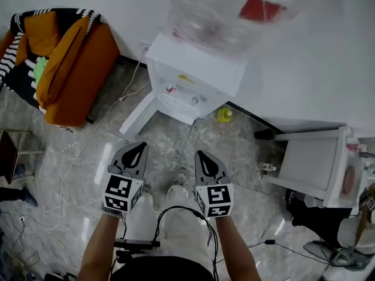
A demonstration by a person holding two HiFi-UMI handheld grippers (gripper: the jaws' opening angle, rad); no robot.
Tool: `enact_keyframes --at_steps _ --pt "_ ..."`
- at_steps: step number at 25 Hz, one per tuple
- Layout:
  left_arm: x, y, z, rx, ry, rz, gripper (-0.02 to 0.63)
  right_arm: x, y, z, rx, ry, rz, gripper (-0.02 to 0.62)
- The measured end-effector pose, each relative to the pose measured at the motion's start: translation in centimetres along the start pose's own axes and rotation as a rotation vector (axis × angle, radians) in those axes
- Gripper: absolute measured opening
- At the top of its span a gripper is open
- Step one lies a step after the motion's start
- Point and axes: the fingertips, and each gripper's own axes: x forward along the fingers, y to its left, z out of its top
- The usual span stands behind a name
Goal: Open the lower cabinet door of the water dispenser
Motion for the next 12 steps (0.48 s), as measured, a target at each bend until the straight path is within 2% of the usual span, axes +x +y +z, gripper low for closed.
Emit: enact_keyframes --at_steps 12 --pt "-6.1 -2.8 8.1 0.081 -0.113 -0.051 0.014 -5.8 1.4 6.2 -0.034 -0.098 -0.006 0.003"
